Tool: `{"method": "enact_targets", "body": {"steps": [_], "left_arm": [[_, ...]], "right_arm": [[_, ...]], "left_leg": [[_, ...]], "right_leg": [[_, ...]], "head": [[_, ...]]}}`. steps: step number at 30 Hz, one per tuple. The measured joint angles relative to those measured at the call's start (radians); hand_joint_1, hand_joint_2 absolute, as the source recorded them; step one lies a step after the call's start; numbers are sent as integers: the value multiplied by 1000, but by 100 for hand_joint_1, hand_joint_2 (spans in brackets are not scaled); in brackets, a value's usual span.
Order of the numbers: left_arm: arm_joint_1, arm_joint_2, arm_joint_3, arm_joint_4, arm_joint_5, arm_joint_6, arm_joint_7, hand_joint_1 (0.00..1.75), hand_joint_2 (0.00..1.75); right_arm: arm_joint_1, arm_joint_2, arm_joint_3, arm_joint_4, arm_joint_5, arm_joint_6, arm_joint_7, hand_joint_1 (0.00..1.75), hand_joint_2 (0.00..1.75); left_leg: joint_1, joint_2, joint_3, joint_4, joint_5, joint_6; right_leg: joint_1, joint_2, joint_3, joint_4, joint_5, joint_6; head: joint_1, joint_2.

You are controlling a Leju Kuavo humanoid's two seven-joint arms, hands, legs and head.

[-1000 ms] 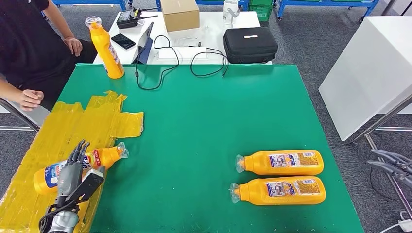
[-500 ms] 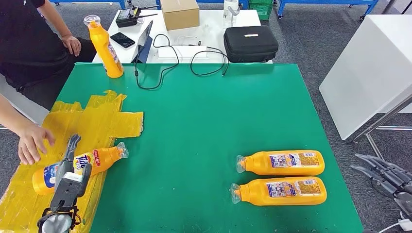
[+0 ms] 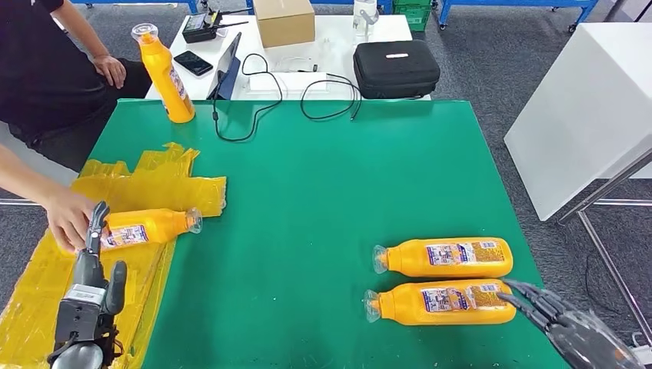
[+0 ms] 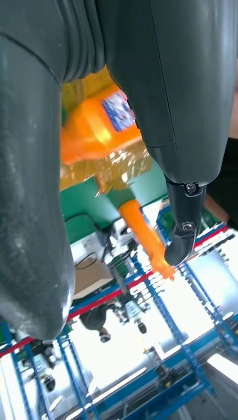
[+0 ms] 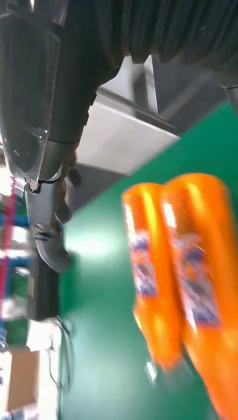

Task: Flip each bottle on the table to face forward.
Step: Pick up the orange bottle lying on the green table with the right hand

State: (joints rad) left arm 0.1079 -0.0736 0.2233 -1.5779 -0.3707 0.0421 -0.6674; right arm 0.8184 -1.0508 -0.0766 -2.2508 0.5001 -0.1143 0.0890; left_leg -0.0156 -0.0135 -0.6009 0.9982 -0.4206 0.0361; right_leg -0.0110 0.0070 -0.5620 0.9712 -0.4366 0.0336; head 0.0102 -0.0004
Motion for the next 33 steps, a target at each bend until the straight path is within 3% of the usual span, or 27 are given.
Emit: {"method": "enact_targets", "body": {"steps": [2,6,12,23,33], "left_arm": [[0,-3,-13,-10,0,0,1,0,0],[2,-4,-25,-25,0,3,2,0,0],[3,-5,-29,-35,2,4,5,0,0],[3,-5,-32,-37,3,4,7,0,0],[-5,-5,-42,-37,11,-2,11,0,0]], "right_arm": [[-107,30,105,75,21,24,-10,0,175],[-189,49,214,149,39,54,-1,0,175],[-268,65,263,219,49,85,1,0,175],[-305,73,301,261,58,94,-2,0,175],[-446,162,342,403,118,165,-57,0,175]], "left_leg": [[-1,2,1,0,0,0],[-1,0,-1,0,0,0],[-1,-2,-1,0,0,0],[-1,-2,-2,0,0,0],[-1,-2,-1,0,0,0]], "right_leg": [[-1,1,1,0,0,0],[-1,0,0,0,0,0],[-1,0,0,0,0,0],[-1,0,0,0,0,0],[-1,0,1,0,0,0]], "head": [[0,0],[0,0],[0,0],[0,0],[0,0]]}}
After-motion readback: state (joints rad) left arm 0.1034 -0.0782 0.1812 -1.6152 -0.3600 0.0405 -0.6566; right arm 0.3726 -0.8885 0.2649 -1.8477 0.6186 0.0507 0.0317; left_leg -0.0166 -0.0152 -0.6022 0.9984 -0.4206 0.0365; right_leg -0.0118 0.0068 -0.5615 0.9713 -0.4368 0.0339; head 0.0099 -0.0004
